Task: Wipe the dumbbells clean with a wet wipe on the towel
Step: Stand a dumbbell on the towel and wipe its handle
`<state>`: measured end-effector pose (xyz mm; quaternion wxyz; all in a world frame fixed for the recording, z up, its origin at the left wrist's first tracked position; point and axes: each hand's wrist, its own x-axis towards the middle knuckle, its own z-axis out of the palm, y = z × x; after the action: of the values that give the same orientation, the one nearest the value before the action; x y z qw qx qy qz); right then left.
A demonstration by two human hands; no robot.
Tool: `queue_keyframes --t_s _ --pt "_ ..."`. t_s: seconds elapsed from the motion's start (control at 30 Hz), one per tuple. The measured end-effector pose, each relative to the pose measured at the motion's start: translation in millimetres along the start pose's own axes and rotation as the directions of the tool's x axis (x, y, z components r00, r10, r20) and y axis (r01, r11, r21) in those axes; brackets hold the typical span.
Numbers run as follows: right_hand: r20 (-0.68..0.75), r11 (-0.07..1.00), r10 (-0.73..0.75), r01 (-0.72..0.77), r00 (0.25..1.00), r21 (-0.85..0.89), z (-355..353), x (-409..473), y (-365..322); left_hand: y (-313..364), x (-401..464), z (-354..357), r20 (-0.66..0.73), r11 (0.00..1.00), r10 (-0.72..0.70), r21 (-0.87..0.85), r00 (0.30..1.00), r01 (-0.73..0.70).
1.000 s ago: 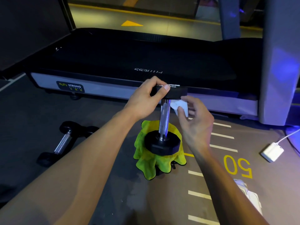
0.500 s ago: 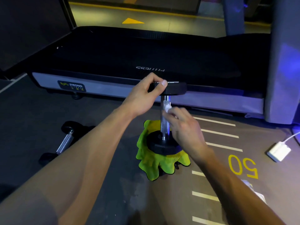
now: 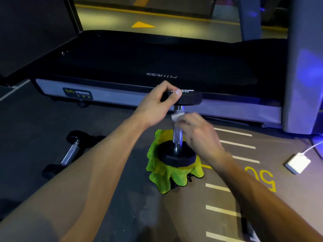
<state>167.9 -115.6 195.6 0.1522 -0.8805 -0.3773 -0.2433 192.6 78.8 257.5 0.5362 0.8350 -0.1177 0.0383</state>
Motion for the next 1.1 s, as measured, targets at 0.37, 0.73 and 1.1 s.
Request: queue_keyframes --t_s 0.37,0.73,1.1 --pt "0.447 0.991 0.104 -0.131 0.888 0.029 -12.3 -28.6 -12.9 1.8 -3.7 -0.8 0.007 1.0 -0.012 -0.015 1.0 0.013" --pt "0.494 0.976 0.2 -0.218 0.846 -0.021 15.7 -10.7 -43.1 5.6 -7.9 -4.2 0.023 0.999 0.015 0.048 1.0 -0.016" --pt "0.281 0.909 0.207 -0.29 0.937 0.298 6.9 -39.8 -23.8 0.0 -9.5 -4.6 0.05 0.998 0.046 0.041 0.998 -0.048"
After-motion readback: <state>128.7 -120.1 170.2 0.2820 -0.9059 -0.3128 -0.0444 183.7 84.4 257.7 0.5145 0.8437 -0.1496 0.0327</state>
